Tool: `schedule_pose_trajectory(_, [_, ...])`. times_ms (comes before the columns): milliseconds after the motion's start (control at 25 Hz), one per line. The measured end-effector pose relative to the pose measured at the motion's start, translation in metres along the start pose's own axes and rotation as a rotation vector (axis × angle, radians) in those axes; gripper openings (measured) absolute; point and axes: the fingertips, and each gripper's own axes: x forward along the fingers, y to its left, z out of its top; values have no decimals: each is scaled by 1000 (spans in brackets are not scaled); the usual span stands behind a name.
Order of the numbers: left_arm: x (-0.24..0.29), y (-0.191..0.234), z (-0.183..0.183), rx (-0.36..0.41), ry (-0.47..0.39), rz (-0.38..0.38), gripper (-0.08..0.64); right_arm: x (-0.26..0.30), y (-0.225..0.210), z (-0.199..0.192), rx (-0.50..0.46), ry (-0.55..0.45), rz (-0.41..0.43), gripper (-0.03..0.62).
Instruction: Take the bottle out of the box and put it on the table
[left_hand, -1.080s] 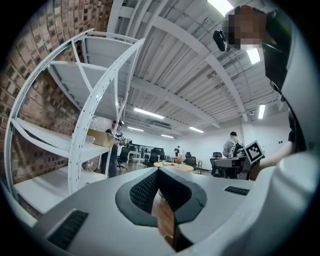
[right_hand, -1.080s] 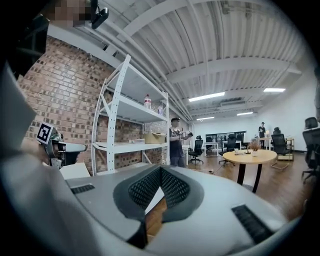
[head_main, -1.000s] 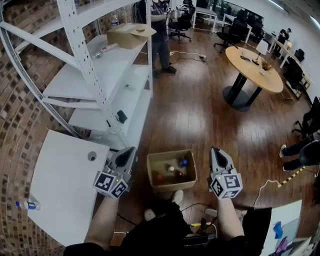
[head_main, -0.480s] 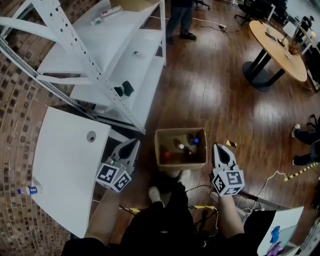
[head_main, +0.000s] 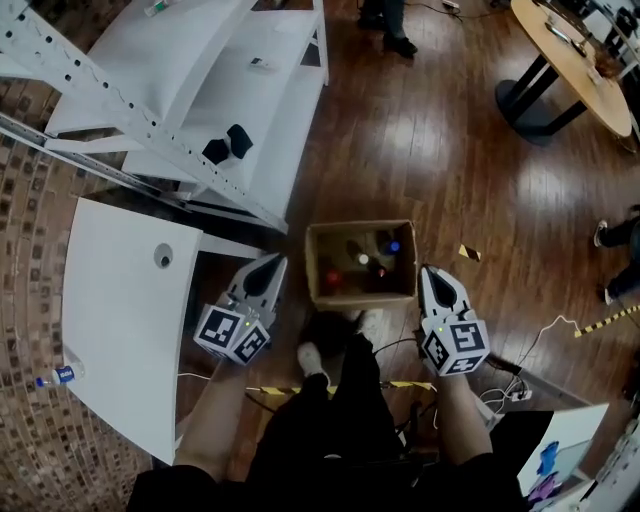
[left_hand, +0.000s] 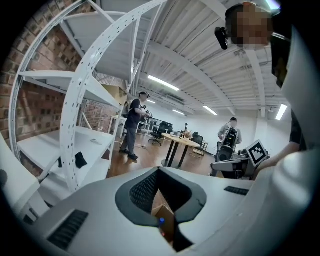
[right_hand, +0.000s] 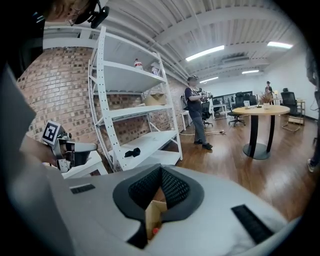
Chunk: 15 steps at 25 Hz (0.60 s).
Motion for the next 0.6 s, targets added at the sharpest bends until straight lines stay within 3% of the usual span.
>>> schedule_pose_trajectory(320, [59, -28, -11, 5, 38, -42, 5, 7, -37, 11, -8, 32, 9, 2])
schedule_pose_trajectory(600, [103, -24, -40, 24, 78, -46, 5, 40, -67, 1, -51, 63, 32, 2])
